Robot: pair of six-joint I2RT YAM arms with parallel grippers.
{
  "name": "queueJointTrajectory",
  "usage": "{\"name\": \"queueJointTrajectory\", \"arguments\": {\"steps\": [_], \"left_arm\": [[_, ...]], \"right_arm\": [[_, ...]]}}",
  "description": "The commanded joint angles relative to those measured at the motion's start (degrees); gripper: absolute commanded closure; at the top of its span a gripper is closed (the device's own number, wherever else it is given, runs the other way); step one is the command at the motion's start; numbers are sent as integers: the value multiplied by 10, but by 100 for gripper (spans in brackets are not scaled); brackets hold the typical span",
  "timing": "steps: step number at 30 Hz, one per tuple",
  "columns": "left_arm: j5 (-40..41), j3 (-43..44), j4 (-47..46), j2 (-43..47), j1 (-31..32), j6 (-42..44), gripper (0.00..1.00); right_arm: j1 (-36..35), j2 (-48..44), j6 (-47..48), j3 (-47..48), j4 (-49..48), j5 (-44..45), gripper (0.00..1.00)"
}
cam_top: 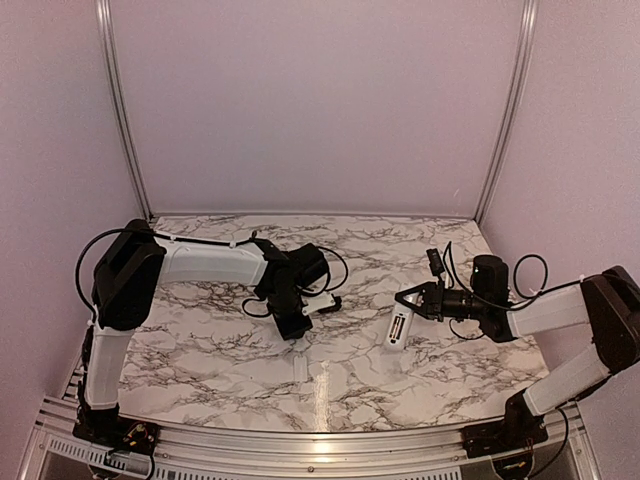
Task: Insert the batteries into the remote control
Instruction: Adjust the battery at the center of the board, then pick up the battery from the center of the board.
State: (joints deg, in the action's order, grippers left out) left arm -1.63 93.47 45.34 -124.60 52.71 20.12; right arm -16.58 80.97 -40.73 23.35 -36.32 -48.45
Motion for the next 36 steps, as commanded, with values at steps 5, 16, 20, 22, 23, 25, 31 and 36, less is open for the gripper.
{"name": "queueJointTrajectory", "arguments": {"steps": [5, 16, 20, 22, 23, 25, 31, 36], "left_arm": [[26, -41, 14, -15, 1, -136, 75], [55, -54, 32, 3, 1, -128, 72], [68, -63, 46, 7, 1, -125, 74], [66, -69, 46, 12, 1, -127, 76], [65, -70, 45, 14, 1, -128, 79], [58, -66, 44, 13, 1, -129, 85], [36, -46, -2, 47, 1, -146, 100], [1, -67, -111, 158, 1, -181, 100]], "right_arm": [[7, -16, -5, 12, 5, -2, 100], [6, -27, 1, 16, 24, 4, 100], [6, -28, 3, 18, 27, 3, 100], [7, -28, 5, 20, 30, 2, 100], [7, -28, 7, 21, 33, 2, 100], [4, -28, 9, 23, 38, 4, 100], [-12, -33, 11, 35, 49, 14, 100], [-47, -49, 11, 50, 50, 40, 100]]}}
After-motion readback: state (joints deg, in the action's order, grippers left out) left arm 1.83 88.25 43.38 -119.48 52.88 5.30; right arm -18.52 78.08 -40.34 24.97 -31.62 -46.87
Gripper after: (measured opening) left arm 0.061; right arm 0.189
